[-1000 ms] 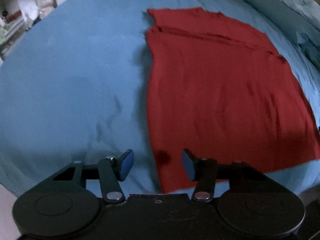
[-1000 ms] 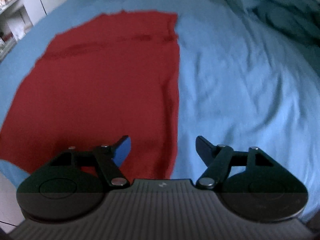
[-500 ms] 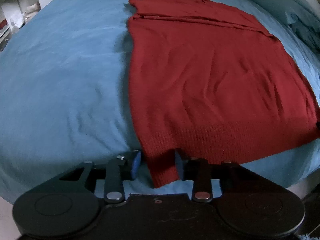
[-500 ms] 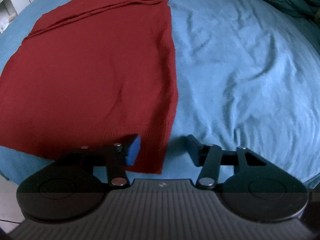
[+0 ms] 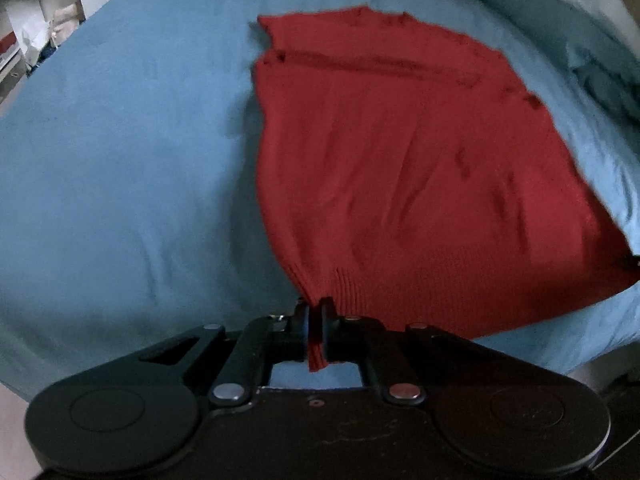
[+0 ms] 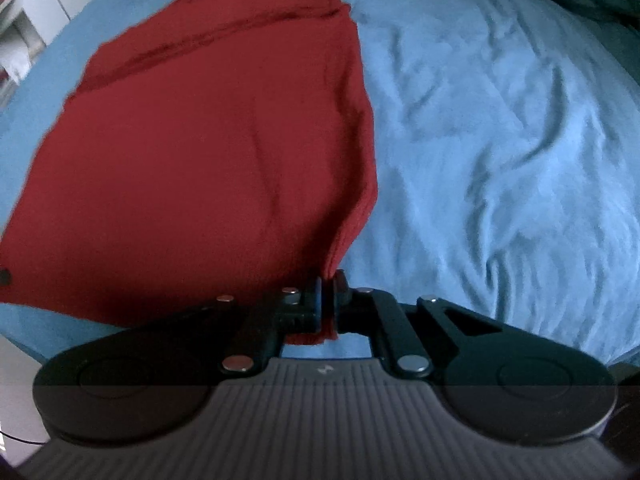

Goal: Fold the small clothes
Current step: 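Grasp the ribbed hem with both grippers, then lift the hem and fold it toward the collar with both grippers, then release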

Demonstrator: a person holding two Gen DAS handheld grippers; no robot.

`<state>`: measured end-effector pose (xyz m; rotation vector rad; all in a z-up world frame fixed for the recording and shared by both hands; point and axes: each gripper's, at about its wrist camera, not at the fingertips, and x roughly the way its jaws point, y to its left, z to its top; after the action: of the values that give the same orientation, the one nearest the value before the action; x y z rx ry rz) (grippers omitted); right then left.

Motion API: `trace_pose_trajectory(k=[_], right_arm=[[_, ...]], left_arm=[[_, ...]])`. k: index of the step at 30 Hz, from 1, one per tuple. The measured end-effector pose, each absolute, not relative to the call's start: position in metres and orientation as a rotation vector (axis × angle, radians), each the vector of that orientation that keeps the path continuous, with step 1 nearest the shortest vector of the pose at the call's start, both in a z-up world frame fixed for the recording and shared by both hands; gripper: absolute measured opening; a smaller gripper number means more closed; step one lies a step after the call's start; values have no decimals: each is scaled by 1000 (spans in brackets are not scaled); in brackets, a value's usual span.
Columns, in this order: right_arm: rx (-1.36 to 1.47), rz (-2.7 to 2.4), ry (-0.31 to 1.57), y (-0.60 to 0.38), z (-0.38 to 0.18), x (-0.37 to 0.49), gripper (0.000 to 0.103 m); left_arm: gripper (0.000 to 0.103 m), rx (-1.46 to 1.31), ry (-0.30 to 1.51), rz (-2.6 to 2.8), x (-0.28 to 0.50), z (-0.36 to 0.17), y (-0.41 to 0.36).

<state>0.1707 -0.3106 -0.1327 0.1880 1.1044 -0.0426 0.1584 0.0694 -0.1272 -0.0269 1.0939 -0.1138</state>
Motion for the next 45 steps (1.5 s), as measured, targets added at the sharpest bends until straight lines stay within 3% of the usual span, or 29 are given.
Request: trace_pose_trajectory(k=[9, 16, 20, 24, 29, 36, 37, 39, 40, 41, 43, 44, 45], right_arm=[[396, 15, 961, -331, -25, 228, 20], [470, 67, 810, -356, 27, 358, 20], [478, 58, 780, -365, 10, 453, 20], [551, 20, 799, -373, -50, 538, 20], [533, -15, 884, -372, -124, 601, 20], [488, -4, 886, -378, -145, 644, 20], [456, -4, 900, -376, -148, 651, 20], [427, 6, 922, -374, -155, 658, 23], [415, 12, 920, -371, -156, 656, 25], [400, 16, 903, -369, -153, 652, 30], [358, 43, 839, -361, -141, 626, 61], [323, 46, 800, -355, -134, 616, 85], [282, 55, 760, -346, -128, 600, 98]], left_arm=[[5, -144, 925, -62, 216, -17, 66], [5, -137, 758, -28, 339, 28, 59], [5, -161, 723, 38, 432, 6, 55], [5, -194, 751, 140, 515, -57, 56], [5, -217, 846, 206, 559, -126, 57], [5, -220, 859, 220, 596, -138, 67], [10, -212, 870, 218, 600, -142, 67], [32, -196, 876, 233, 602, -143, 68], [62, -193, 866, 247, 599, -141, 69], [79, -182, 842, 256, 591, -137, 68], [81, -130, 780, 257, 565, -125, 66], [84, -105, 769, 242, 552, -120, 64], [87, -85, 766, 218, 536, -117, 60]])
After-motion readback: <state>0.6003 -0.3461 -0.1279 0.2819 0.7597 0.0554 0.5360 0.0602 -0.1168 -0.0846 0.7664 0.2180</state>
